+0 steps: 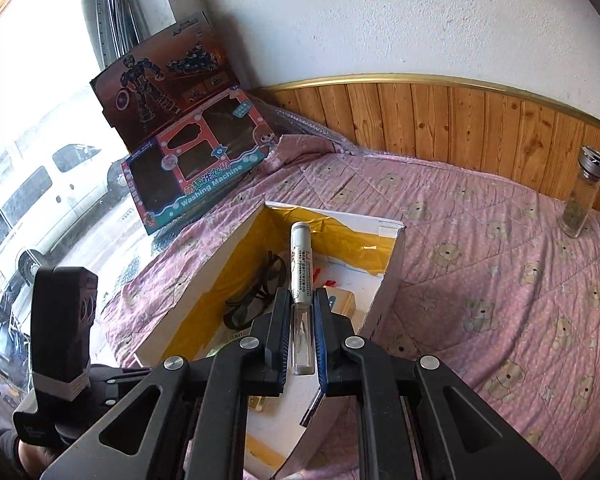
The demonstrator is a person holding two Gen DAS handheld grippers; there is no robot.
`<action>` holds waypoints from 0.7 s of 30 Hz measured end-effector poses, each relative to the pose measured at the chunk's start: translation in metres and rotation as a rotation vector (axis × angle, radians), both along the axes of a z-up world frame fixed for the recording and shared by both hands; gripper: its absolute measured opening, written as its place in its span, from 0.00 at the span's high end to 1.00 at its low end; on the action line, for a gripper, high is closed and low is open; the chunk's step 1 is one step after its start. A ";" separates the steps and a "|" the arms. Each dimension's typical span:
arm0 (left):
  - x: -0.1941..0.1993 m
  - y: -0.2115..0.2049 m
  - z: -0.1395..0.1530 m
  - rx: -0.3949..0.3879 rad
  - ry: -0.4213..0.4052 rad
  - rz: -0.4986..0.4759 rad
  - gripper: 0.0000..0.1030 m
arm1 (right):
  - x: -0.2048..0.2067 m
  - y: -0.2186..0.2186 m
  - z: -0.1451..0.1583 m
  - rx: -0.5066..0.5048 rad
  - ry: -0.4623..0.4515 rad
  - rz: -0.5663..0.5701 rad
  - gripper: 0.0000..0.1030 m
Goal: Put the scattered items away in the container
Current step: 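Carry the tape roll and lip balm with both tools over the white box, then open both tools to drop the tape roll and lip balm into the box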
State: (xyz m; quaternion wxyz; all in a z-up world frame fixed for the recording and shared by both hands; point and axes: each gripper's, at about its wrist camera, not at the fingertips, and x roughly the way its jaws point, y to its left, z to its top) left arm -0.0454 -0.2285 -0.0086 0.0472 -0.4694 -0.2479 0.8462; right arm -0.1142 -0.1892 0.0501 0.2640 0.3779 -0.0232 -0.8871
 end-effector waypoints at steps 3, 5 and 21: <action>-0.007 0.001 -0.005 -0.015 -0.015 -0.013 0.91 | -0.022 -0.010 -0.008 0.035 -0.015 0.017 0.88; -0.012 0.002 -0.007 -0.031 -0.022 -0.021 0.91 | -0.034 -0.017 -0.014 0.063 -0.019 0.027 0.88; -0.028 -0.004 -0.026 -0.019 -0.066 -0.051 0.64 | -0.097 -0.041 -0.059 0.237 -0.053 0.036 0.78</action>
